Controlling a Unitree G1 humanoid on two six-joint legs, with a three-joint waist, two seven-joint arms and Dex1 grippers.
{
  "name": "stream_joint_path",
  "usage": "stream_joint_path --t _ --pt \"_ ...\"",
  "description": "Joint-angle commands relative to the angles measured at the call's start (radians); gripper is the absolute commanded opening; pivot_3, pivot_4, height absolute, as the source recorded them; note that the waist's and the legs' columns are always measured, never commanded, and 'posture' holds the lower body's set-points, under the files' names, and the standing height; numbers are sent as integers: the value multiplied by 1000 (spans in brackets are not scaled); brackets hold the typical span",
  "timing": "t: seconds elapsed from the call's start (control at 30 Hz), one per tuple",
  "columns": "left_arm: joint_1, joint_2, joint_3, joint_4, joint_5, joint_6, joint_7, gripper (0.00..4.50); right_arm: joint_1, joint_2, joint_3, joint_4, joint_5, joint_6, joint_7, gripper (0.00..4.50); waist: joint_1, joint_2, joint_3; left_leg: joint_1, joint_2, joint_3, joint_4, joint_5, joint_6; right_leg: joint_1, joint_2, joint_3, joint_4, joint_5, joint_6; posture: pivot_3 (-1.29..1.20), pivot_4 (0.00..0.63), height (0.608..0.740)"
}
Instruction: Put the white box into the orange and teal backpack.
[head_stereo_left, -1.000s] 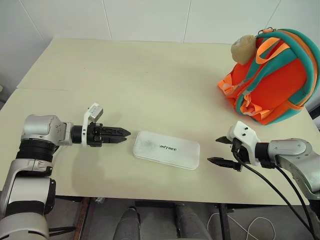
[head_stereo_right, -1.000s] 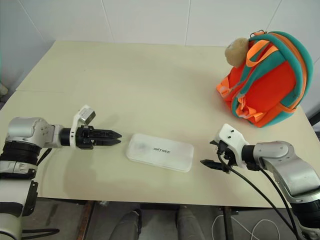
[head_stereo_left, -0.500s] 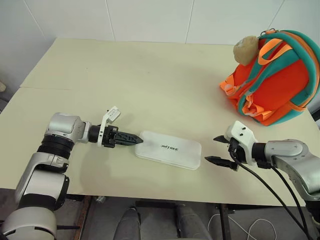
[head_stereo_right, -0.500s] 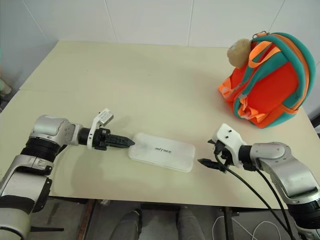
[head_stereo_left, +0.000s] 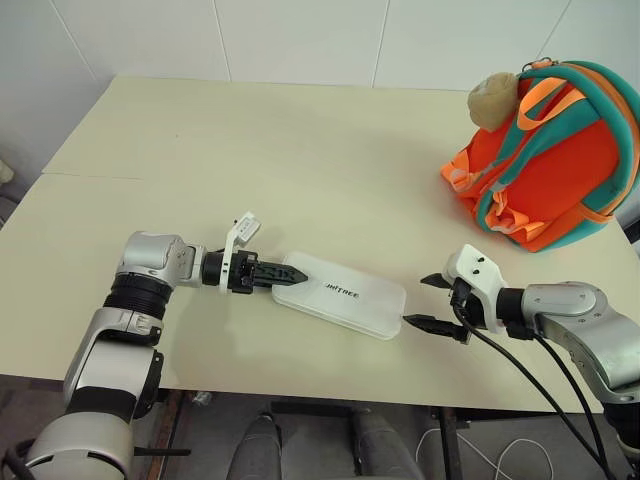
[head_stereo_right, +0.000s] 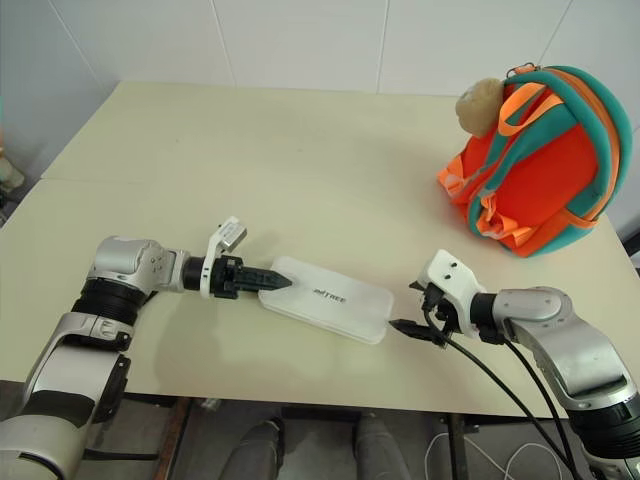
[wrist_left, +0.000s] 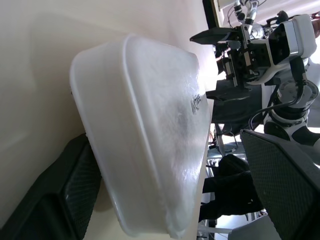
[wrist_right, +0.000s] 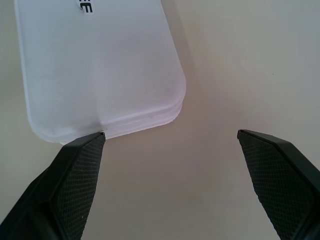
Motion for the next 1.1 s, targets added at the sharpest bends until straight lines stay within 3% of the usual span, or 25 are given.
stream_joint_path --t 0.03,0.17,0.27,0.5,0.67,0.83,0.97,1.1 --pt "11 -5 27 0 -14 -11 -3 3256 3 0 -16 -35 6 -4 -5 4500 -1 0 0 0 0 0 0 0 0 0 0 0 0 0 0 0 150 740" --pt "14 7 17 -10 -2 -43 -7 1993 13 -6 -31 -38 9 -1 -10 4500 -3 0 0 0 0 0 -1 0 0 -1 0 0 0 0 0 0 150 740" --pt "24 46 -56 -36 53 -104 -42 1458 26 -13 -53 -38 11 0 -15 4500 -5 0 0 0 0 0 -1 0 0 0 0 0 0 0 0 0 150 740" --pt "29 112 -177 -76 108 -189 -109 1404 29 19 -115 -21 12 -14 -70 4500 -9 0 0 0 0 0 1 0 0 1 0 0 0 0 0 0 150 740" --pt "36 151 -222 -108 125 -212 -125 1404 -18 107 -197 29 -12 -15 -213 4500 -9 -1 0 0 0 0 1 0 0 1 0 1 0 1 0 0 150 740" --pt "33 154 -150 -134 81 -186 -92 1404 -93 215 -296 75 -3 23 -372 4500 -9 -1 0 0 0 0 1 0 0 1 0 1 0 1 0 0 150 740" --pt "29 132 3 -174 -7 -97 -37 1351 -207 302 -373 188 -15 8 -515 4500 -14 0 0 0 0 0 1 0 0 0 0 1 0 1 0 0 150 740" --pt "36 116 117 -209 -70 -22 18 1266 -282 332 -400 287 -23 -37 -566 4500 -15 0 0 0 0 0 -1 0 0 -1 0 1 1 1 0 0 150 740"
